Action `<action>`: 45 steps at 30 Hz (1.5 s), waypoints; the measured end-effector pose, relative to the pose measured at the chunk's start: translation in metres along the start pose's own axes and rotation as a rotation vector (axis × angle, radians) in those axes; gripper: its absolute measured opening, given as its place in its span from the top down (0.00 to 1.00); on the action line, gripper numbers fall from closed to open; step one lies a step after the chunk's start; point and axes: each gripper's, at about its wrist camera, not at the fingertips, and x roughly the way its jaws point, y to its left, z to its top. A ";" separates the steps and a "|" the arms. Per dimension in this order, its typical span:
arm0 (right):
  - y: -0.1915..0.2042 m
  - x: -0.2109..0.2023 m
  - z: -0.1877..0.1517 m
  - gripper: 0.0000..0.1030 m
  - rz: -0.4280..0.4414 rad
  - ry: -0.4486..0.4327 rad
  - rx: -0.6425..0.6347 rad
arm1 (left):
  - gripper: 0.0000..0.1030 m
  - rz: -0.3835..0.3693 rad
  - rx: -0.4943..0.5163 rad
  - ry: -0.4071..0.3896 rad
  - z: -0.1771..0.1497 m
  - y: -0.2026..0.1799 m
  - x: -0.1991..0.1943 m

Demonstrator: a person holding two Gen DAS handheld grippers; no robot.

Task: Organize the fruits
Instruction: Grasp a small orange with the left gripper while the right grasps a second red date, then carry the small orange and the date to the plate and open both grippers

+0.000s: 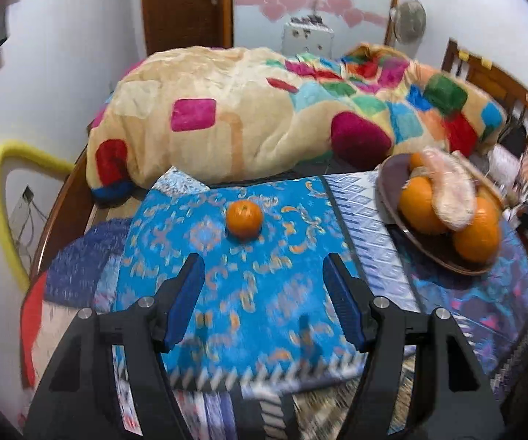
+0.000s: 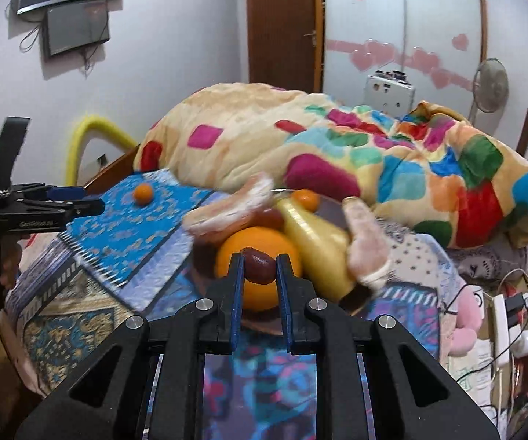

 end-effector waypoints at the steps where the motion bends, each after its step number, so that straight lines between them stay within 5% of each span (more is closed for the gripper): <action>1: -0.004 0.001 0.000 0.85 -0.005 -0.003 0.003 | 0.36 0.006 0.007 0.006 0.003 0.000 0.006; 10: -0.034 0.003 -0.009 0.85 -0.049 0.002 0.004 | 0.42 0.030 -0.026 0.085 0.024 0.007 0.061; 15: -0.039 0.005 -0.012 0.85 -0.040 0.001 0.004 | 0.68 0.034 -0.063 0.119 0.024 0.012 0.078; 22: -0.040 0.010 -0.017 0.85 -0.019 0.012 0.011 | 0.68 0.007 -0.047 0.089 0.020 0.001 0.058; 34: -0.038 -0.003 -0.025 0.85 -0.019 0.016 0.020 | 0.68 -0.160 0.105 -0.023 0.003 -0.081 -0.016; 45: -0.033 0.004 -0.031 0.85 -0.011 0.035 0.000 | 0.68 -0.253 0.180 -0.024 -0.006 -0.132 -0.018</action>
